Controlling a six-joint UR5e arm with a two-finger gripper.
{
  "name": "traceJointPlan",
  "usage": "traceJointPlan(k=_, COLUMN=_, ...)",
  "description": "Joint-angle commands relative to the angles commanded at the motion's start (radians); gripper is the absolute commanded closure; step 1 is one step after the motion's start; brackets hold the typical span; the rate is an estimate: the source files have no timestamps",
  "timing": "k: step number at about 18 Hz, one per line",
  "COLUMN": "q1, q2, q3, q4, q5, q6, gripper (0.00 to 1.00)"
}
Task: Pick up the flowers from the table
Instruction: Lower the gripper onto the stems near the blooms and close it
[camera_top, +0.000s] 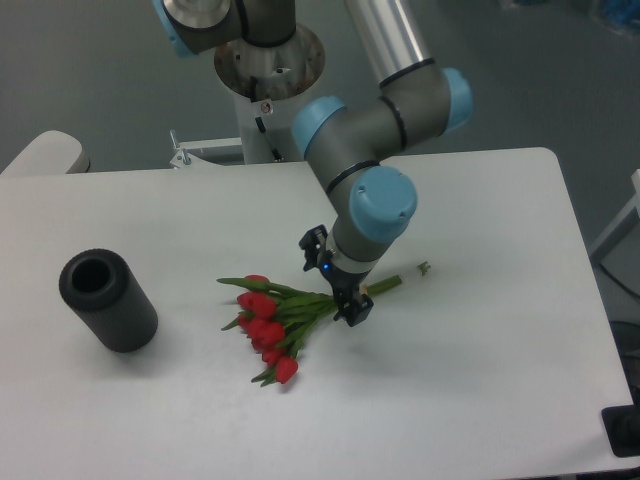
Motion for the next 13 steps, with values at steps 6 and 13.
traceJointPlan(k=6, q1=-0.003, q2=0.0, q3=-0.061, q4=0.086, q5=0.0, q6=0.0, gripper=0.0)
traceJointPlan(k=13, q1=-0.015, q2=-0.02, q3=-0.078, q4=0.149, q5=0.0, q6=-0.018, gripper=0.0)
